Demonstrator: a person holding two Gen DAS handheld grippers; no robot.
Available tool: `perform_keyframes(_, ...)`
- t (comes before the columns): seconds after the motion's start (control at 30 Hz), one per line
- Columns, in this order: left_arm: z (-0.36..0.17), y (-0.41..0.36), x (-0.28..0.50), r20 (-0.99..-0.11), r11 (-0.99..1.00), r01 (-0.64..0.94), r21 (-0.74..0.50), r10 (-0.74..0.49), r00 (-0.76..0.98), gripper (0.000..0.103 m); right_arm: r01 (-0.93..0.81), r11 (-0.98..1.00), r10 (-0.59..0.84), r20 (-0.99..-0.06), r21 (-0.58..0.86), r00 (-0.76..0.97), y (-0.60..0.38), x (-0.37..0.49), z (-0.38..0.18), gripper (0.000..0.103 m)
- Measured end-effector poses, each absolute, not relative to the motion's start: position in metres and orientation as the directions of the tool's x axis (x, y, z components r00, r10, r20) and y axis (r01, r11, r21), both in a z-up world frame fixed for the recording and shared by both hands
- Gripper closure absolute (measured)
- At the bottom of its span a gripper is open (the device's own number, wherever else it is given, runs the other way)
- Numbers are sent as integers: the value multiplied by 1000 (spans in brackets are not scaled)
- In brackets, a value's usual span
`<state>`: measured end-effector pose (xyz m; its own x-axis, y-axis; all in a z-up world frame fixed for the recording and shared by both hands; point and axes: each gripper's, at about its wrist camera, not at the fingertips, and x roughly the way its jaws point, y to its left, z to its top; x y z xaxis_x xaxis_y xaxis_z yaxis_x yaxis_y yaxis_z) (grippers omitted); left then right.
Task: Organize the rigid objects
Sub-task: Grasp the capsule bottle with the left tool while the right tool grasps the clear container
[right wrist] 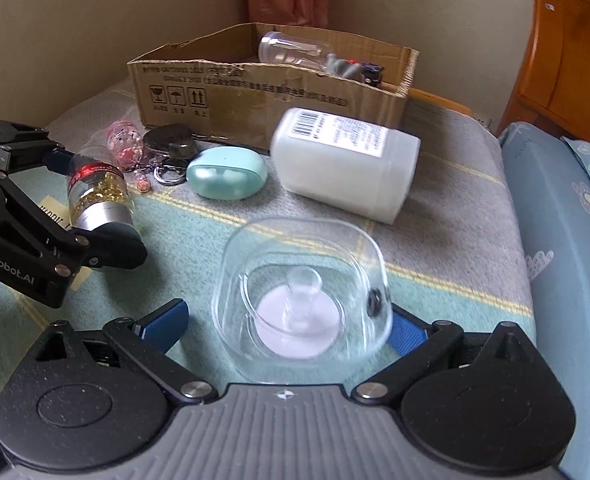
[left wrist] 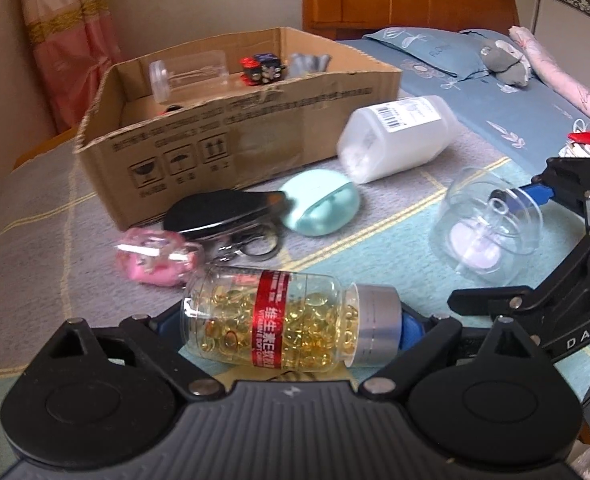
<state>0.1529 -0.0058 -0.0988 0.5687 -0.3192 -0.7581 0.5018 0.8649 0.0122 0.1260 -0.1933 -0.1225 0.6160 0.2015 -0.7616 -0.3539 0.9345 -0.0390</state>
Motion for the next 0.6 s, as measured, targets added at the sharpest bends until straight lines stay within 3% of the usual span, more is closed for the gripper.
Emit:
perform_keyframes(0.13, -98, 2, 155, -766, 870, 493, 9, -311, 562, 8, -385, 922, 209, -775, -47, 596, -188, 131, -119, 3)
perform_keyframes(0.3, -95, 4, 156, -781, 861, 508, 10, -311, 542, 8, -399, 916, 214, -785, -45, 581, -190, 135, -113, 23)
perform_keyframes(0.6, -82, 8, 155, -798, 843, 538, 18, -312, 516, 8, -442, 897, 248, -803, -21, 542, -195, 133, -104, 23)
